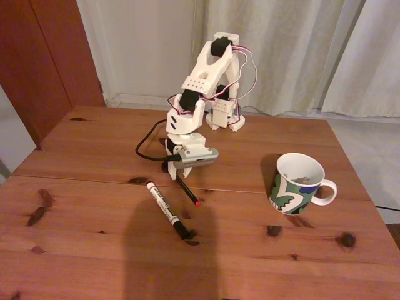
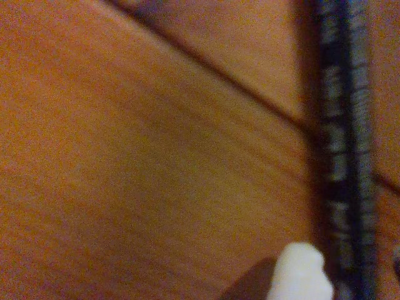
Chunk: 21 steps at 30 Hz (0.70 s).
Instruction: Clean up the desk and place the pens and markers into the cup
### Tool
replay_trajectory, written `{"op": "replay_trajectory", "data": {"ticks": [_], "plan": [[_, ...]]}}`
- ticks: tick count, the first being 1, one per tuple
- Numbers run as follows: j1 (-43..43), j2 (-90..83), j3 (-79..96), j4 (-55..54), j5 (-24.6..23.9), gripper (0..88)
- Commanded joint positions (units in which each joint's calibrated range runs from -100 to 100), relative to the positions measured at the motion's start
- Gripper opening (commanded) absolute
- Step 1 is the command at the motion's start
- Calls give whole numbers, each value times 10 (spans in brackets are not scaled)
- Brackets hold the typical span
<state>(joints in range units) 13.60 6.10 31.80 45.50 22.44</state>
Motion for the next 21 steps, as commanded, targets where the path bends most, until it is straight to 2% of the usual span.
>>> {"op": "replay_trajectory", "data": {"ticks": [1,21], "plan": [[-5,-13,5,-5,3,117],[-7,-6,7,-6,2,115]]}}
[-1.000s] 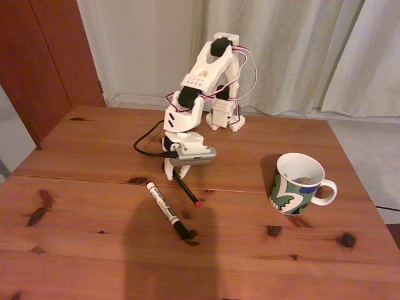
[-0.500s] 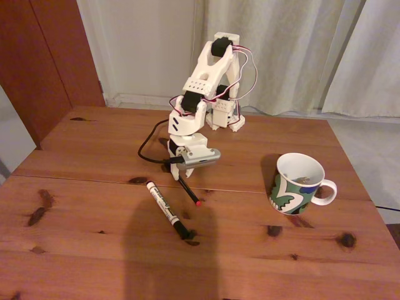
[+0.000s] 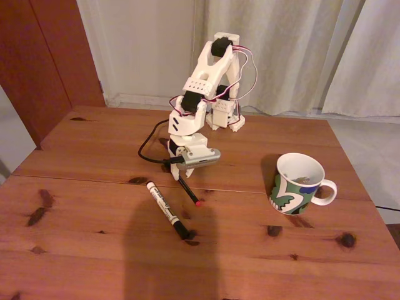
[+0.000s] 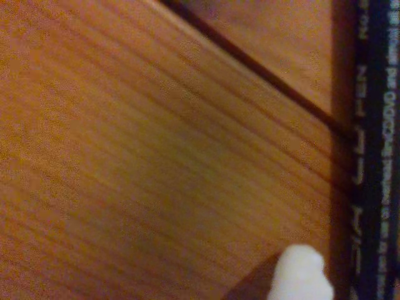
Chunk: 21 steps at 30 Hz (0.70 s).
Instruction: Clean up the desk and place the pens and markers into the cup
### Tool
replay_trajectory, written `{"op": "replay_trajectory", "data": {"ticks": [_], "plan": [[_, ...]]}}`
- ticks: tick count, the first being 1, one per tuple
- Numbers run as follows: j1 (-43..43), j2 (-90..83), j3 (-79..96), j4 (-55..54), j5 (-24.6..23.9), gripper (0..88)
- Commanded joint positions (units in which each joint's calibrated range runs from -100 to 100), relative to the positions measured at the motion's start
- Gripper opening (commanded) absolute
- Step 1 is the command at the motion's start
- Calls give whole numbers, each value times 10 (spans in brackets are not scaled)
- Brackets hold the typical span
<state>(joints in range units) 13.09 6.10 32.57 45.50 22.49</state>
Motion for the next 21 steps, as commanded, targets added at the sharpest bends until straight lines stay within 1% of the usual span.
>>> {"op": "replay_trajectory", "data": {"ticks": [1,3,6,7,18,19,21], "plan": [[-1,-6,-1,-6,1,114],[-1,-6,-1,-6,1,98],[1,-6,0,-6,0,8],[1,-5,0,-6,0,0],[0,-13,-2,-6,-4,8],[-2,-15,-2,-6,-6,7],[-6,-26,-4,-6,-28,7]]}}
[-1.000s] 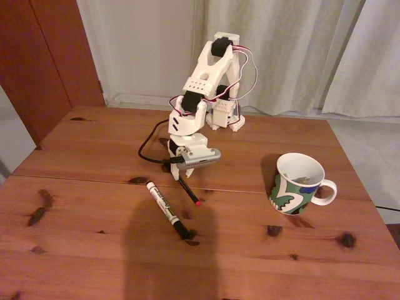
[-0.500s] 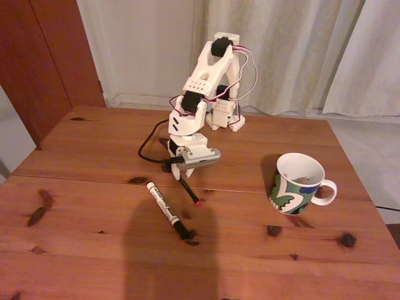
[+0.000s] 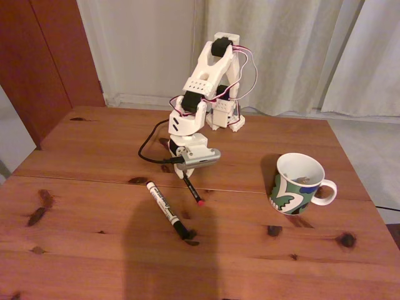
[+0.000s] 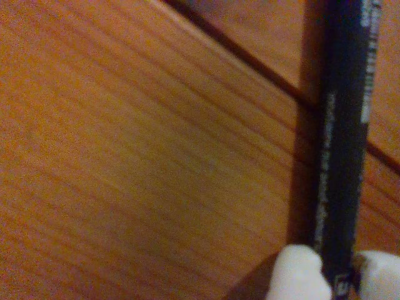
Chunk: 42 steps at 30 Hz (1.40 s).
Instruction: Clean up the desk and place the pens and markers into the cup
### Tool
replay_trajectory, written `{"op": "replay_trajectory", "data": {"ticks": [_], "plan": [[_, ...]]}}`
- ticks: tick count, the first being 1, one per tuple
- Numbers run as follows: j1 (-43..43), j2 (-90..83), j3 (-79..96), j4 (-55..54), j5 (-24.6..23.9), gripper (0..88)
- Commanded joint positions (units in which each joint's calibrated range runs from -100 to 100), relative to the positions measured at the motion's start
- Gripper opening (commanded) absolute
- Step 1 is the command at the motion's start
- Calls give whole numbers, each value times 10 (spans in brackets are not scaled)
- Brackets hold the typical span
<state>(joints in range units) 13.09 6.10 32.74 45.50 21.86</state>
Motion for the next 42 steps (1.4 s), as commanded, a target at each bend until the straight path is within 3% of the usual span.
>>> {"op": "replay_trajectory", "data": {"ticks": [1,12,21,31,42], "plan": [[-7,-41,-2,-6,-34,7],[-148,-212,17,-6,-232,7],[-233,-237,-128,-6,-357,7],[-269,-234,-263,-11,-418,7],[-325,-236,-225,-29,-458,7]]}}
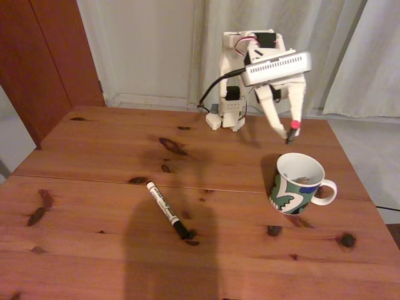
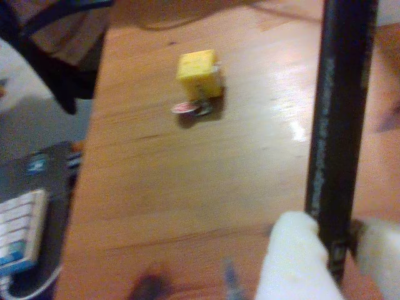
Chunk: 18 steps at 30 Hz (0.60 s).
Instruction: Clean up the desk and place the pens and markers into the cup
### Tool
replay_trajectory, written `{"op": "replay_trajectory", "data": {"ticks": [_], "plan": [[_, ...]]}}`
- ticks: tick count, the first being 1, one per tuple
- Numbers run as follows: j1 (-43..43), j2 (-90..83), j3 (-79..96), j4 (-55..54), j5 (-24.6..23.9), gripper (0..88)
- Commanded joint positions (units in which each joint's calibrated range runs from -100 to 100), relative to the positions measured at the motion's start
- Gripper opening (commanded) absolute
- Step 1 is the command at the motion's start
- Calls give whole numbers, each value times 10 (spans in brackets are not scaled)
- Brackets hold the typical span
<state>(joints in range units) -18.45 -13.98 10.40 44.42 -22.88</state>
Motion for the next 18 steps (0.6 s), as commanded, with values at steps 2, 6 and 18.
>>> {"op": "replay_trajectory", "data": {"ticks": [2,6,18], "plan": [[-19,-36,1,-18,-19,7],[-30,-34,1,-19,-29,7],[-23,52,1,-111,-34,7]]}}
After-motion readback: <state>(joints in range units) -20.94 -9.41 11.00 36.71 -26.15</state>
